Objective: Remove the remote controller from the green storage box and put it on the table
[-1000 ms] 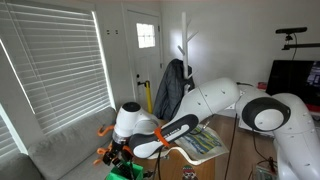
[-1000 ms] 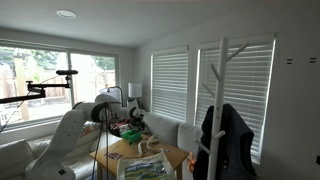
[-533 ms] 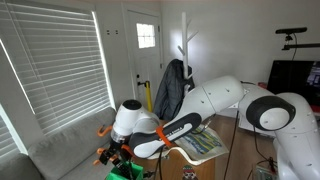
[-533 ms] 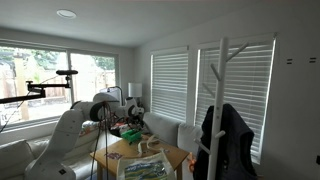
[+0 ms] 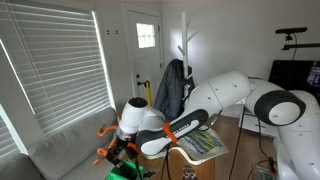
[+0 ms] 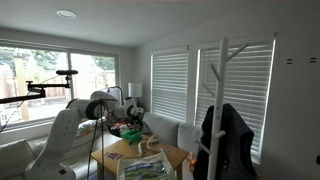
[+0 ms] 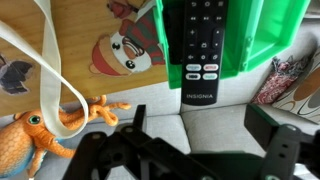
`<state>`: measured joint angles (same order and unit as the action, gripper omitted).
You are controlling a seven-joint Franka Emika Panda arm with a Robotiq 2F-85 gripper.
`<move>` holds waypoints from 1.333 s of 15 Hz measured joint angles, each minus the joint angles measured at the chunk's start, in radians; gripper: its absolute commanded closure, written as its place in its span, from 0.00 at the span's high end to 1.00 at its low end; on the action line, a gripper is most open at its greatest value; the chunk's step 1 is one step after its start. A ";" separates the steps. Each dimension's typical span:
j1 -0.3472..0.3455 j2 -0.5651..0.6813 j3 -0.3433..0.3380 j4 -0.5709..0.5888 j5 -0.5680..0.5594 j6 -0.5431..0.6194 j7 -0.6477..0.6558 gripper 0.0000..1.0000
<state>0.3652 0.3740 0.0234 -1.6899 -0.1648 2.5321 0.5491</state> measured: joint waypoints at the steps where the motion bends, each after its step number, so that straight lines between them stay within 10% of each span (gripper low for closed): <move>1: 0.000 -0.007 0.000 -0.017 0.000 0.017 0.006 1.00; 20: 0.004 0.056 0.008 -0.035 0.000 0.138 -0.084 1.00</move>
<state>0.3695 0.4297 0.0317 -1.7248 -0.1647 2.6698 0.4650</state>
